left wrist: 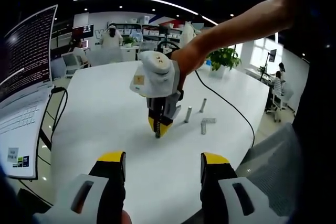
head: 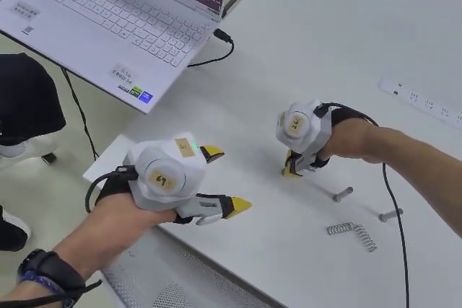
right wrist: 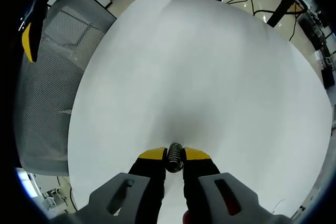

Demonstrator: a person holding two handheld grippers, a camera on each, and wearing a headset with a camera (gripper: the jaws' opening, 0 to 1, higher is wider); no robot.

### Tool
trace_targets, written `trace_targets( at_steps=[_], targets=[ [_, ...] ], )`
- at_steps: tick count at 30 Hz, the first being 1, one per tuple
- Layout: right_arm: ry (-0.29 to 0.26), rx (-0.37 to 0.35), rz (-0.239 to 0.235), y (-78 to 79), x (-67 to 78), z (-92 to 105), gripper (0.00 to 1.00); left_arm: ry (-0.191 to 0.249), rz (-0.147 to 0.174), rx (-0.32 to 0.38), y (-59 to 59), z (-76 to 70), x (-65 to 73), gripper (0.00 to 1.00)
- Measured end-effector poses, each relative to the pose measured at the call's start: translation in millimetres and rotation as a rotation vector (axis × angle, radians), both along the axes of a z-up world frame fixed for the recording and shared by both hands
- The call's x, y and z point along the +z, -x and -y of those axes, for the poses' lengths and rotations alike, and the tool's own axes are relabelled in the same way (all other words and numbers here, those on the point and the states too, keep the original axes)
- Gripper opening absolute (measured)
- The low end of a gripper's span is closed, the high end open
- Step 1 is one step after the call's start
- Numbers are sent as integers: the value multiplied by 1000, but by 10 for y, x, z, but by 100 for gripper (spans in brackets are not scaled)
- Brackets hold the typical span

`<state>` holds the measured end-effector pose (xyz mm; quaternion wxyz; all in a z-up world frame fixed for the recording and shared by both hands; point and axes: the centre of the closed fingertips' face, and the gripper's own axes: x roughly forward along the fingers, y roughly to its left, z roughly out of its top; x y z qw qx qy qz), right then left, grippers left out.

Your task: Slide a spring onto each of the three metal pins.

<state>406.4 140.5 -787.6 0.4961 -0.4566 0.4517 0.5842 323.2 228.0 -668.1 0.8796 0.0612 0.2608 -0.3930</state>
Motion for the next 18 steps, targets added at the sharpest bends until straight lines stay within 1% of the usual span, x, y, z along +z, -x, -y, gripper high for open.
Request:
trace_targets(
  at_steps=[10, 18],
  targets=[
    [6, -7, 2, -11, -15, 39, 10, 0, -3, -4, 11, 28, -9, 53],
    [-3, -21, 13, -58, 48, 38, 17, 1, -3, -9, 7, 42, -3, 53]
  ],
)
